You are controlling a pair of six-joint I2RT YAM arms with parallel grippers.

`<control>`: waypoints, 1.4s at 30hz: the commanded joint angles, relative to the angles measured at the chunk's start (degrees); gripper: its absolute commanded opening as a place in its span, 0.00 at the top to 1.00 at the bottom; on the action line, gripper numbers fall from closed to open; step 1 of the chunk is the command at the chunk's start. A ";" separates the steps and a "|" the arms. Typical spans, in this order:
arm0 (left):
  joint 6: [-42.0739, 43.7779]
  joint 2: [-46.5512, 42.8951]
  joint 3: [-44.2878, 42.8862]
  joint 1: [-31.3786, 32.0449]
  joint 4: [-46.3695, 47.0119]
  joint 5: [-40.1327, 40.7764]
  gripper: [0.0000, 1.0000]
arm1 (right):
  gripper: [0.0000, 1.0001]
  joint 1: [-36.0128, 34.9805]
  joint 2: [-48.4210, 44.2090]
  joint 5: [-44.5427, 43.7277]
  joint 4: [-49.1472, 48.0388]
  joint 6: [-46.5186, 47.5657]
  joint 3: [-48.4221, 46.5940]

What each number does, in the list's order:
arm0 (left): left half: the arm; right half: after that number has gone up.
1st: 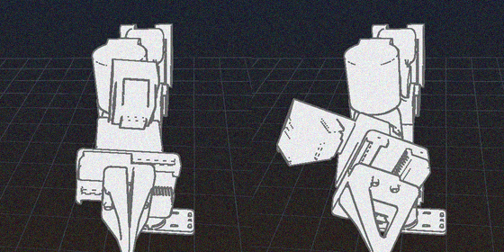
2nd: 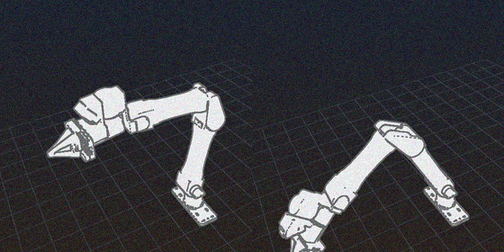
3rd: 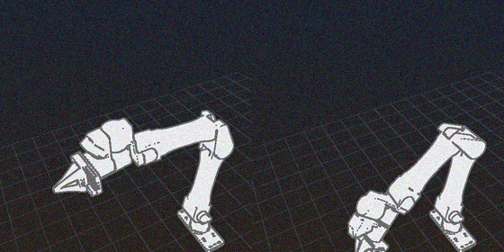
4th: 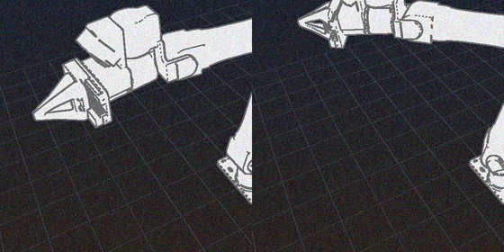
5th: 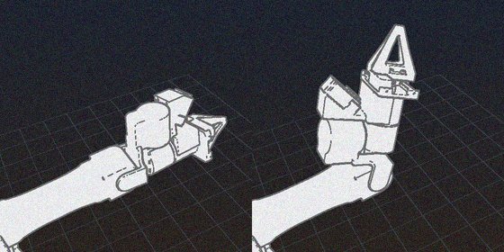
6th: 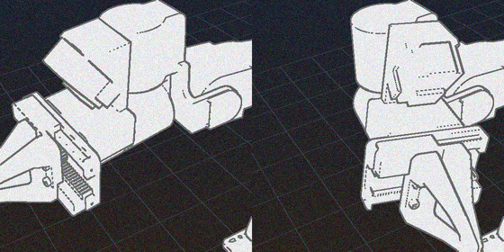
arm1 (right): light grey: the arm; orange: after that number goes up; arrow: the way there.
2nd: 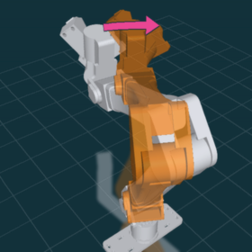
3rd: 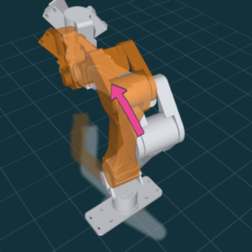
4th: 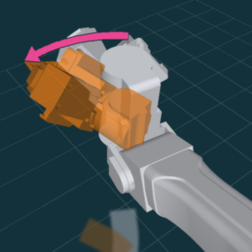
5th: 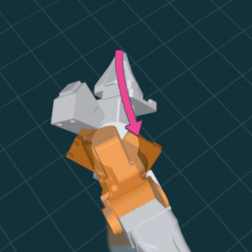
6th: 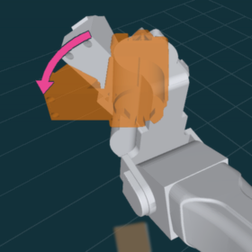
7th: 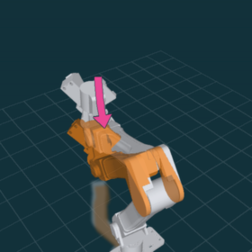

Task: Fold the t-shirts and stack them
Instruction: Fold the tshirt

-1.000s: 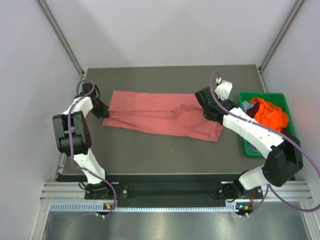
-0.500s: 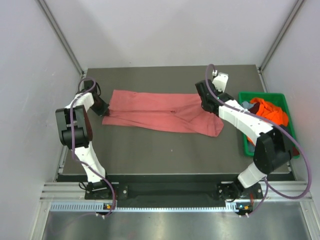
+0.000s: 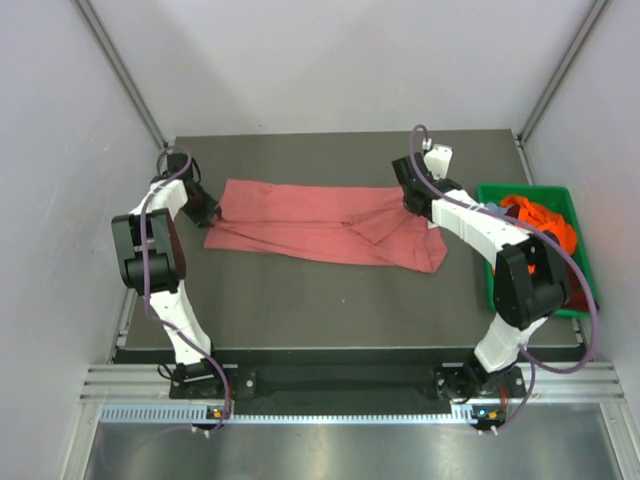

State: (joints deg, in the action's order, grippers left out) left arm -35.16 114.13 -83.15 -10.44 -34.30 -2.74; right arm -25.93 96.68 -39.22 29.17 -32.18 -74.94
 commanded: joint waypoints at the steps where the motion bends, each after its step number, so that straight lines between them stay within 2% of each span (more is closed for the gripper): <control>1: 3.51 -5.57 -4.29 0.15 0.82 0.98 0.60 | 1.00 2.73 2.19 2.83 0.63 -2.27 -2.58; 4: 4.57 -7.68 -4.65 0.15 -0.93 2.03 0.60 | 1.00 3.61 3.07 4.15 0.63 -3.32 -2.32; 8: 4.48 -10.76 1.04 0.15 -0.85 4.58 0.60 | 0.96 4.84 4.91 7.31 0.71 -4.82 -3.02; 11: 4.75 -12.61 6.14 0.15 -0.41 5.11 0.60 | 0.87 5.54 6.23 9.95 1.06 -4.12 -4.07; 14: 4.92 -14.45 11.41 0.15 1.42 3.63 0.60 | 0.68 6.42 6.06 10.83 4.65 -3.85 -6.00; 19: 4.31 -14.20 16.53 0.07 3.45 -0.15 0.59 | 0.58 9.14 1.41 14.25 14.15 -6.84 -5.94; 23: 2.90 -12.79 17.58 -0.02 5.38 -0.34 0.59 | 0.58 9.94 -5.43 19.78 13.64 -3.68 1.62; 30: 0.79 -11.74 17.77 -0.02 6.09 2.22 0.59 | 0.59 11.26 -12.74 31.92 5.03 5.37 17.08; 33: -0.17 -12.17 17.50 0.07 6.27 4.24 0.59 | 0.59 11.26 -14.33 35.17 1.86 6.87 20.95; 42: -1.76 -15.42 17.06 -0.02 5.39 6.34 0.57 | 0.61 11.61 -12.14 36.58 -3.50 9.77 24.93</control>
State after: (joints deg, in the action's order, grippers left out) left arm -35.88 101.82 -65.67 -10.39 -29.93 1.43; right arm -15.07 84.75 -4.32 30.44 -24.49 -50.24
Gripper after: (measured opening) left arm 0.431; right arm 0.392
